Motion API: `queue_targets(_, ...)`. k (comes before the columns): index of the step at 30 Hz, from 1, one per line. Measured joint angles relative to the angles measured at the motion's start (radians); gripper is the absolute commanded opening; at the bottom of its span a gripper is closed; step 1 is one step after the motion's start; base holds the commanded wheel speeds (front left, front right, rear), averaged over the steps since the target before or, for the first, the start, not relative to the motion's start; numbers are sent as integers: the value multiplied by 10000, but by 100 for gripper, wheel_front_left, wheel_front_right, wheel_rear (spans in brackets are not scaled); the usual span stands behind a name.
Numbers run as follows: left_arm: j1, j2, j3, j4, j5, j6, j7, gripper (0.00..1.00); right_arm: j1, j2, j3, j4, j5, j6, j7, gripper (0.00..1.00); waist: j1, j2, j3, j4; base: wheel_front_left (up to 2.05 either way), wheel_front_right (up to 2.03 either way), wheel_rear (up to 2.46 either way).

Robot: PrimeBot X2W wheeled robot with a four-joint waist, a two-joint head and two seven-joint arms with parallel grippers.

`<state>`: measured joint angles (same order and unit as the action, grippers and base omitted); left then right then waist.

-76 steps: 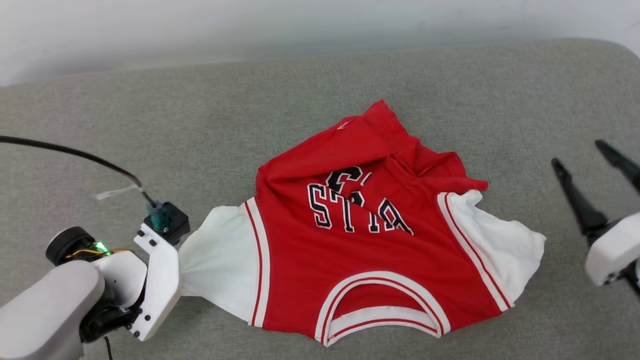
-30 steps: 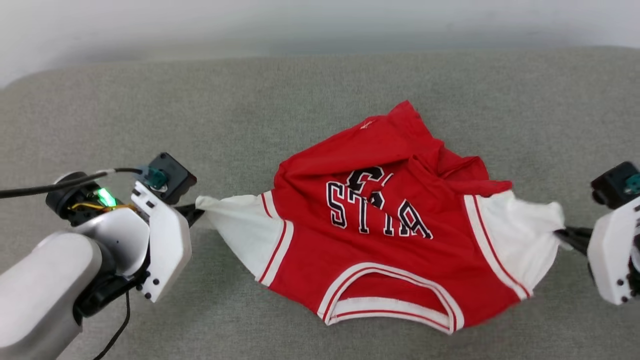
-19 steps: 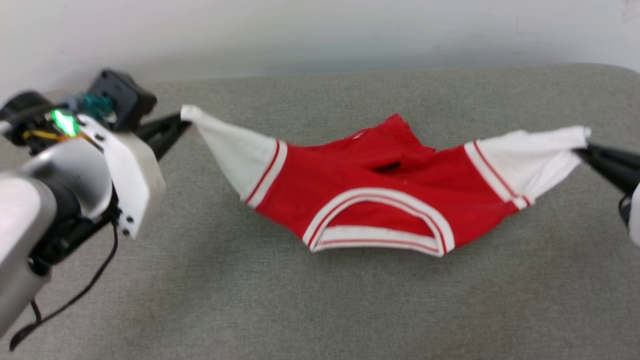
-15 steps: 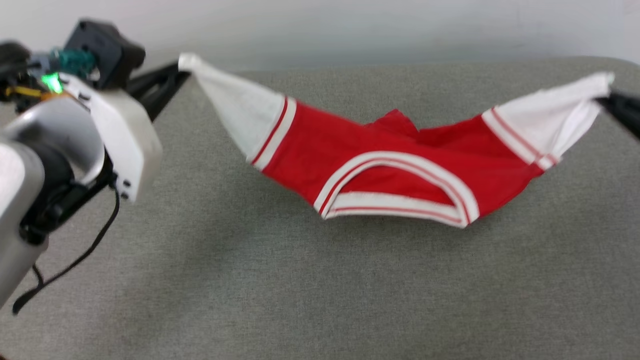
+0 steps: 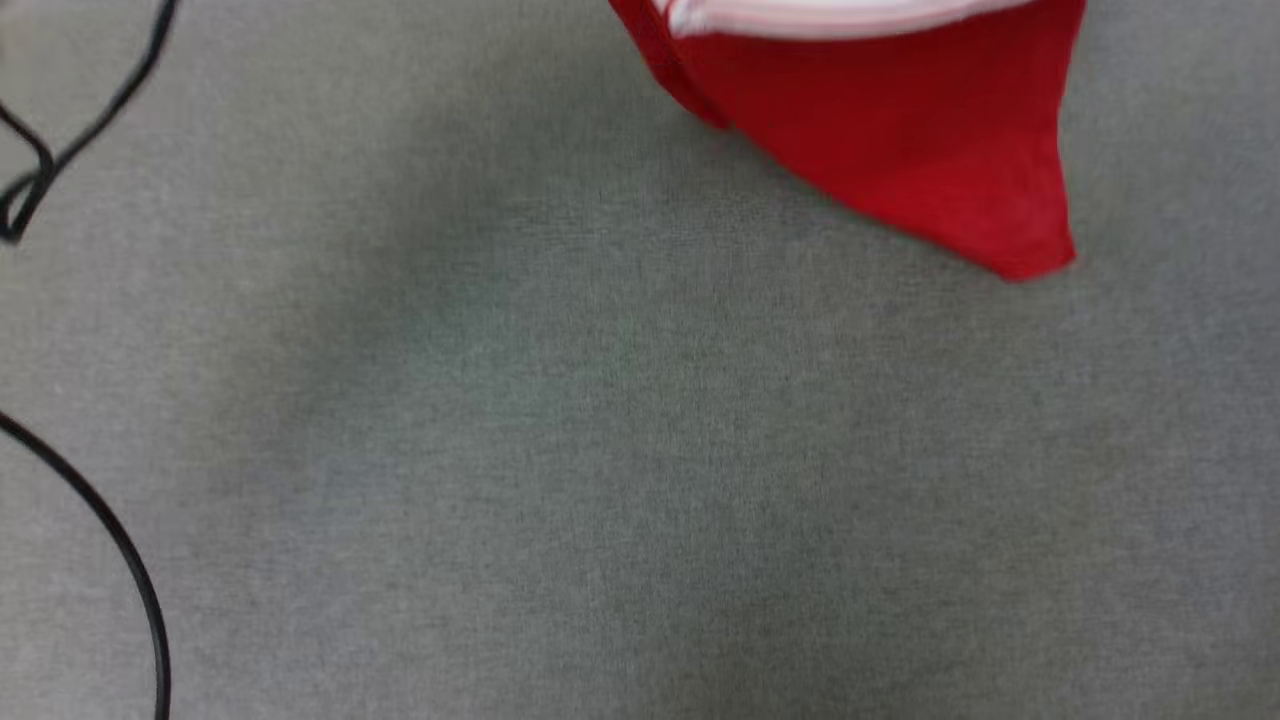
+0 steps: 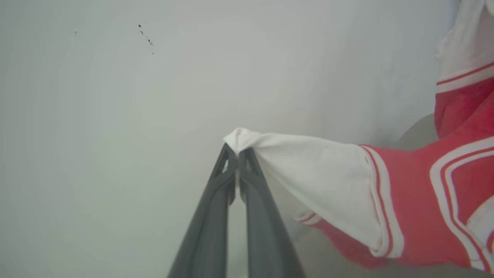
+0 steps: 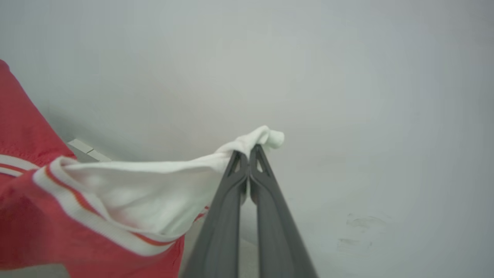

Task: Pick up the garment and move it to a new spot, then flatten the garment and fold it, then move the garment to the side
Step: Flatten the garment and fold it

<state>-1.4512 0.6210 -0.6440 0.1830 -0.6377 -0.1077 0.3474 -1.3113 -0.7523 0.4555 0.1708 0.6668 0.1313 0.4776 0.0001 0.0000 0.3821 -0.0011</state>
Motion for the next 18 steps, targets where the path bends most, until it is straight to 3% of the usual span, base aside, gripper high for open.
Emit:
queue_targets(10,-3583,-901,278,2621,571,-148,-1315,0,-4088,1317,148,2552,-1684,0,-861,0,1,0,1626,74,0,0,0)
queue_targets(18,-5027,-1231,71,4270,562,-201,-2322,0,-5809,2019,458,4192,-2228,-2,-1670,0,0,0,2247,237,0,0,0)
